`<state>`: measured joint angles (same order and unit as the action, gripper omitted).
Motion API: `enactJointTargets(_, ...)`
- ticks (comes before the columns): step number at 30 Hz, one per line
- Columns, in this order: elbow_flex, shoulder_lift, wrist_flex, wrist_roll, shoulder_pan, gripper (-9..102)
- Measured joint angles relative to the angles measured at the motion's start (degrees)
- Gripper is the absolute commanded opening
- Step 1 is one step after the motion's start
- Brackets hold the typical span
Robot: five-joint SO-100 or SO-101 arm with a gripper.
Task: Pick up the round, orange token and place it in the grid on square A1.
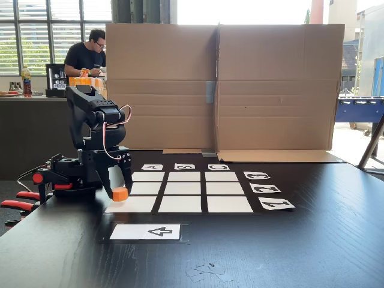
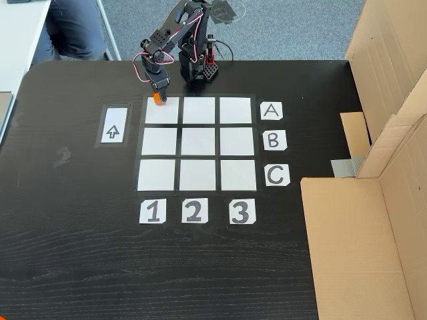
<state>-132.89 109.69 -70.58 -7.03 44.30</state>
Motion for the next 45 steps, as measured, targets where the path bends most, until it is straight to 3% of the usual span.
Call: enactJointTargets(45,0.1,-3.8,4.5,-0.8,-3.3,1)
